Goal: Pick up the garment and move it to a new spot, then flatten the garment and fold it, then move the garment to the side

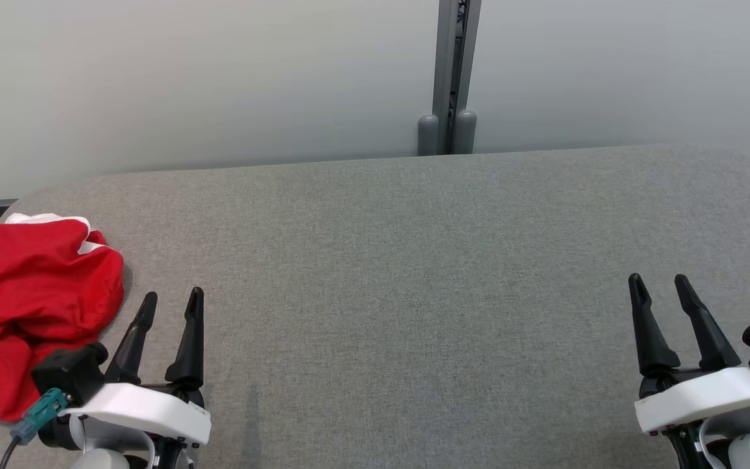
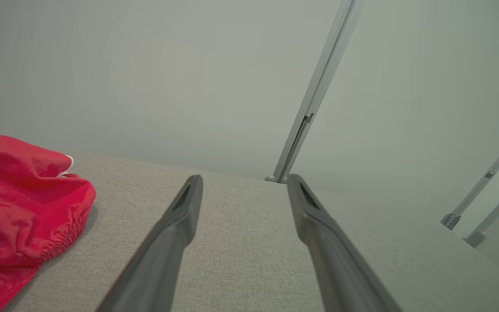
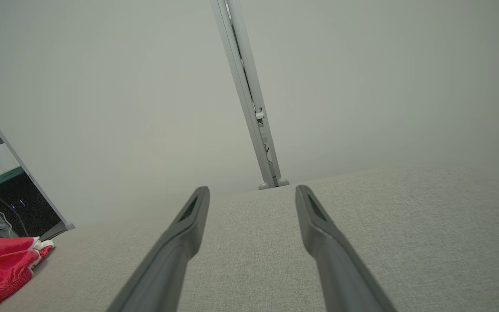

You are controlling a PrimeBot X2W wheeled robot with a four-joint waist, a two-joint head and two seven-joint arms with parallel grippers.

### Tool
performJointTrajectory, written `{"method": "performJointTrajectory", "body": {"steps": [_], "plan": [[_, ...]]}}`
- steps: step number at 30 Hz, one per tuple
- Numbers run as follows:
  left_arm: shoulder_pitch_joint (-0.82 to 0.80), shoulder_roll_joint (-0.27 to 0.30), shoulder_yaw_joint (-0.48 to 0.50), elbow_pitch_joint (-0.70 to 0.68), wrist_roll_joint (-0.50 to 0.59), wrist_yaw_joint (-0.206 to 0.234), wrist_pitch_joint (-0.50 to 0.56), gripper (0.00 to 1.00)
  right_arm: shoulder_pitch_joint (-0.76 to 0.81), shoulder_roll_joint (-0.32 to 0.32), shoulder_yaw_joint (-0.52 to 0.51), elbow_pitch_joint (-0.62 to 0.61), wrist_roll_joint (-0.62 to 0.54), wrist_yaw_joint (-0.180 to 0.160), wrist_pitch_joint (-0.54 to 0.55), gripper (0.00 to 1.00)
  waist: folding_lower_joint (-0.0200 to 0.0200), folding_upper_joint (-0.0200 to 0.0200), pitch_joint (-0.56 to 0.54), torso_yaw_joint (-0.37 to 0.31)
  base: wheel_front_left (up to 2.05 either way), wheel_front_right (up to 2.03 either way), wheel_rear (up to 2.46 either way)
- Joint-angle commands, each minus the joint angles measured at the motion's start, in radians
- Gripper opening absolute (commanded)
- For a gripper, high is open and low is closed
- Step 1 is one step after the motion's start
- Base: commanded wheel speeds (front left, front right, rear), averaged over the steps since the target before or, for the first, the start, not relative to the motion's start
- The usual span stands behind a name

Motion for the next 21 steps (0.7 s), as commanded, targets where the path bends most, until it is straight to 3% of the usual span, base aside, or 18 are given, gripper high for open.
{"method": "performJointTrajectory", "body": {"steps": [1, 21], "plan": [[-0.009, 0.009, -0.002, 0.0, 0.033, 0.005, -0.01, 1.0, -0.002, -0.003, -0.001, 0.002, -0.032, 0.004, -0.012, 1.0, 0.0, 0.0, 0.0, 0.0, 0.0, 0.0, 0.0], [-0.013, 0.015, 0.0, 0.09, 0.198, 0.029, -0.054, 1.0, 0.0, 0.01, 0.011, 0.068, -0.213, 0.005, -0.057, 1.0, 0.0, 0.0, 0.001, 0.002, 0.0, 0.0, 0.0]]}}
